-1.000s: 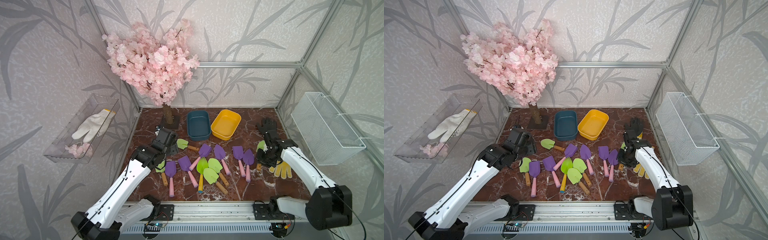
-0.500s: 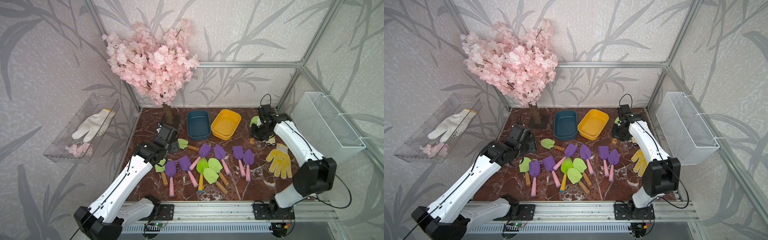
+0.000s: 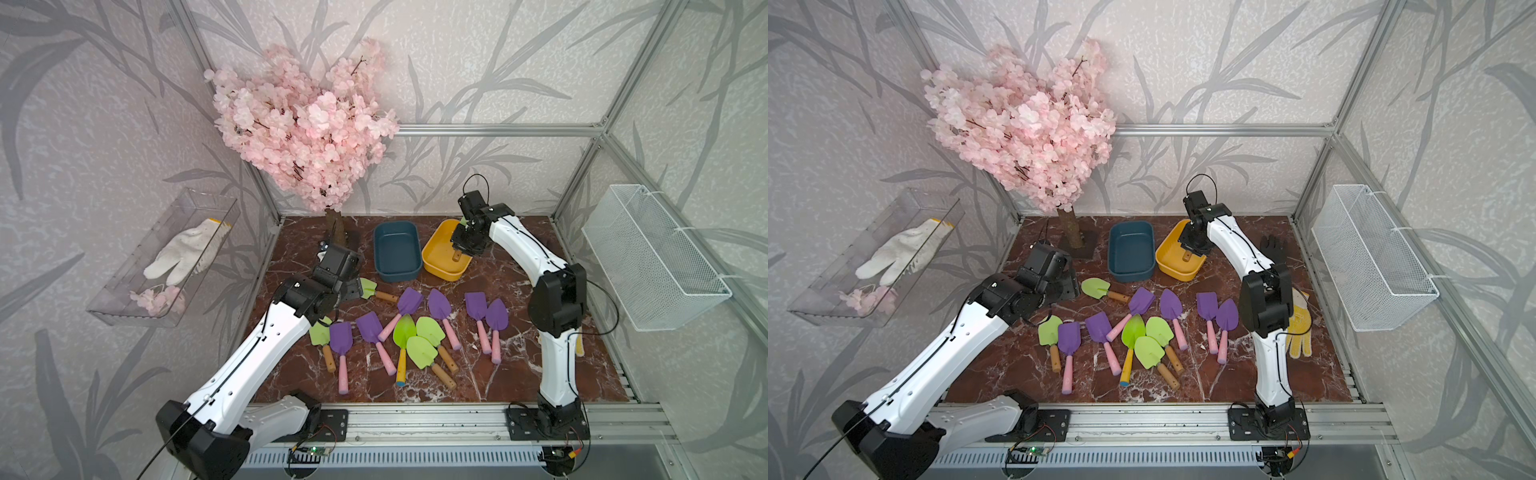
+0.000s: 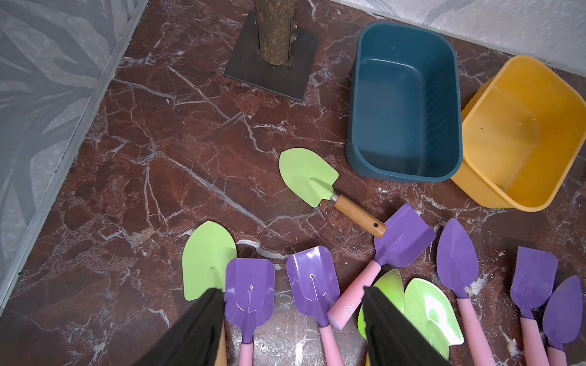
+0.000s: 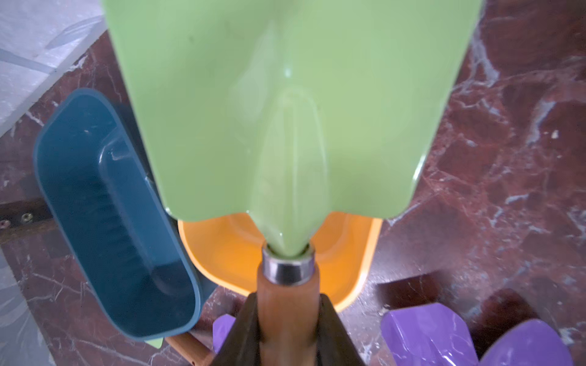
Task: Sort the small shovels by color and place them into the storage box
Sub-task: Place the shovel in the storage box.
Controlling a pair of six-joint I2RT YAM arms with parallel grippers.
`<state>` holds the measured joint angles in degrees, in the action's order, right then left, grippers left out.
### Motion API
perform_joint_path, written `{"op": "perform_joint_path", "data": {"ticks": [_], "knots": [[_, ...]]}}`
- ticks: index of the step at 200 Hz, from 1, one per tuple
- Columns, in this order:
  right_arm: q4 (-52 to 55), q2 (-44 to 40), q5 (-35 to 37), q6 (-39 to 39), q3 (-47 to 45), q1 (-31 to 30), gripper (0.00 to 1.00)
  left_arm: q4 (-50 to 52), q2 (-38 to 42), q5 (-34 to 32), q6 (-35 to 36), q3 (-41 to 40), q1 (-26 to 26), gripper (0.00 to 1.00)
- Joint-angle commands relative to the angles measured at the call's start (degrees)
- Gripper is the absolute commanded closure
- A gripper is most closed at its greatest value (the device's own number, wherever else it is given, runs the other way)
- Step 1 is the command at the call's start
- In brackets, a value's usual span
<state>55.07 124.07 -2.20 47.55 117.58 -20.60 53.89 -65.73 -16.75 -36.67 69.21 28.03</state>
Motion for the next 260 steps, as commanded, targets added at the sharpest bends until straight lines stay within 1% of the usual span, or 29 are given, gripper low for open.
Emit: {"op": "perform_joint_path", "data": {"ticks": [1, 44, 75, 85, 99, 124, 167, 246, 257, 260], "knots": [[1.1, 5.6, 3.3, 4.4, 7.0, -0.4, 0.75, -0.4, 0.2, -0.4, -0.1, 0.1, 0.2, 0.28], [7.8, 17.7, 6.2, 5.0, 23.2, -0.7, 0.75, 0.1, -0.4, -0.4, 0.9, 1.0, 0.1, 0.27], [14.4, 25.3, 6.3, 4.3, 34.3, -0.6, 0.74, 0.1, -1.1, -0.8, 2.0, 1.5, 0.1, 0.27], [15.9, 27.0, 6.2, 4.0, 36.6, -0.7, 0.74, 0.1, -1.4, -0.8, 2.1, 1.4, 0.2, 0.27], [17.0, 27.8, 6.7, 3.6, 37.0, -0.7, 0.74, -0.2, -1.5, -0.5, 1.9, 1.1, 0.2, 0.27], [16.9, 26.9, 7.7, 1.8, 34.3, -0.7, 0.74, -0.3, -1.6, -0.2, 1.6, 0.9, 0.2, 0.27], [19.1, 26.6, 11.0, -2.9, 33.7, -0.3, 0.74, -0.4, -2.0, -0.2, 1.7, 0.8, 0.1, 0.27], [20.8, 27.7, 11.6, -10.5, 33.8, 0.5, 0.74, -0.4, -3.0, -0.1, 1.8, 1.5, 0.2, 0.27], [21.3, 27.9, 11.9, -10.6, 33.9, 0.6, 0.74, -0.4, -3.2, -0.1, 1.8, 1.5, 0.1, 0.26], [21.4, 27.9, 12.0, -12.2, 33.9, 0.6, 0.74, -0.4, -3.2, 0.0, 1.8, 1.5, 0.2, 0.26]]}}
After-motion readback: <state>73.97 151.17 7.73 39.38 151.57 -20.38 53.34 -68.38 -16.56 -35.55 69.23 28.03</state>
